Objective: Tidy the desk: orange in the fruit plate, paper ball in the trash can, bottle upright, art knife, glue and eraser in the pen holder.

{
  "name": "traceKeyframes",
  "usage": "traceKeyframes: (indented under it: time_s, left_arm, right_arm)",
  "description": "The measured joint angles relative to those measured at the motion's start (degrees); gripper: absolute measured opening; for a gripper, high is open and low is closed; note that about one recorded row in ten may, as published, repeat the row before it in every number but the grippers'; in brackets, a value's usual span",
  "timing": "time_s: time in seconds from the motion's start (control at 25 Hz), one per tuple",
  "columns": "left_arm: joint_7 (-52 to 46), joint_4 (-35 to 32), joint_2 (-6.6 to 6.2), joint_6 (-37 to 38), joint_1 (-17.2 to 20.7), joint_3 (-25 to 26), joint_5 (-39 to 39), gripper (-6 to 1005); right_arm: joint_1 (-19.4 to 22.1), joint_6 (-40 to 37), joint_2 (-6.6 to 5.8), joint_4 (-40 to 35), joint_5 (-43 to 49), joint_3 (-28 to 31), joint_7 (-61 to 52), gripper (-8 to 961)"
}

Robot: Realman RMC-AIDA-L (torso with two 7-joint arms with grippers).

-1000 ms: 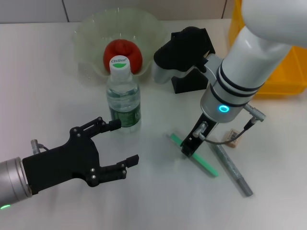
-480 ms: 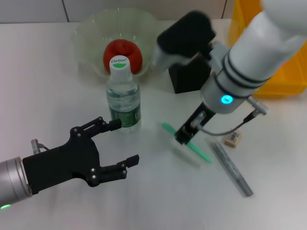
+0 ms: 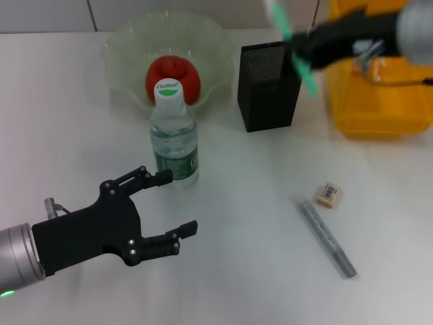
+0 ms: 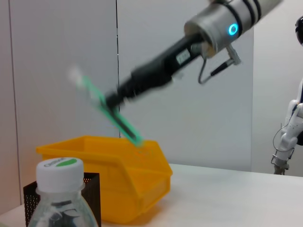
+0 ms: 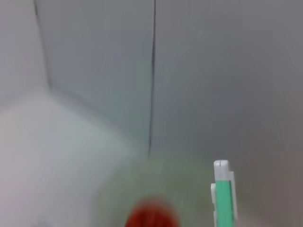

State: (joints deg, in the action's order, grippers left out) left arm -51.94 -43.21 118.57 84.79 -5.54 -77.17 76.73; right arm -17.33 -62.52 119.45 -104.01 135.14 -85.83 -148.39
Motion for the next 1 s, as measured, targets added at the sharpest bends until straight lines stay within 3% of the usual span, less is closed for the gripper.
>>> traceKeyframes:
  time_s: [0.16, 0.2, 0.24, 0.28, 0.32, 0.36, 0.4, 0.56, 0.72, 0.92, 1.0]
  left_arm:
    - [0.0, 0.2, 0.0, 0.0, -0.1, 0.0, 0.0, 860]
    - [0.0, 0.2, 0.0, 0.0, -0.1, 0.0, 0.0, 860]
    - [0.0, 0.5, -0.01, 0.0, -0.4, -0.1, 0.0, 860]
    - [0.0, 0.5, -0.01, 0.0, -0.4, -0.1, 0.0, 860]
    - [0.0, 0.8, 0.0, 0.0, -0.7, -0.1, 0.0, 860]
    - [0.0, 1.0, 0.0, 0.0, -0.8, -0.1, 0.1, 860]
    - [0.0, 1.0, 0.0, 0.0, -0.8, -0.1, 0.1, 860]
    - [0.0, 1.6, 0.0, 0.0, -1.5, 0.0, 0.2, 860]
    - [0.0, 1.6, 0.0, 0.0, -1.5, -0.1, 0.3, 860]
    - [0.0, 1.7, 0.0, 0.0, -1.5, -0.3, 0.3, 860]
    - [0.0, 1.7, 0.0, 0.0, -1.5, -0.4, 0.3, 860]
  right_arm:
    - [9.4, 19.2, 0.05, 5.1, -26.5, -2.7, 30.6, 86]
    - [10.2, 21.1, 0.04, 6.7, -32.3, -3.1, 37.1, 87]
    - [10.6, 22.7, 0.0, 13.0, -47.8, -3.5, 53.0, 89]
    - [10.6, 22.7, 0.0, 13.0, -47.8, -3.5, 53.0, 90]
    - [9.7, 21.2, -0.03, 19.9, -59.6, -3.5, 66.3, 91]
    - [8.9, 19.9, -0.04, 23.9, -64.9, -3.4, 71.9, 92]
    - [8.9, 19.9, -0.04, 23.9, -64.9, -3.4, 71.9, 94]
    - [4.3, 13.8, -0.04, 39.6, -79.7, -2.7, 87.6, 99]
    - [-3.7, 8.9, -0.12, 57.0, -85.9, 1.0, 94.4, 104]
    - [-9.3, 7.3, -0.03, 67.9, -86.4, 5.0, 97.3, 111]
    - [-9.8, 6.9, -0.01, 69.0, -86.4, 5.4, 98.1, 114]
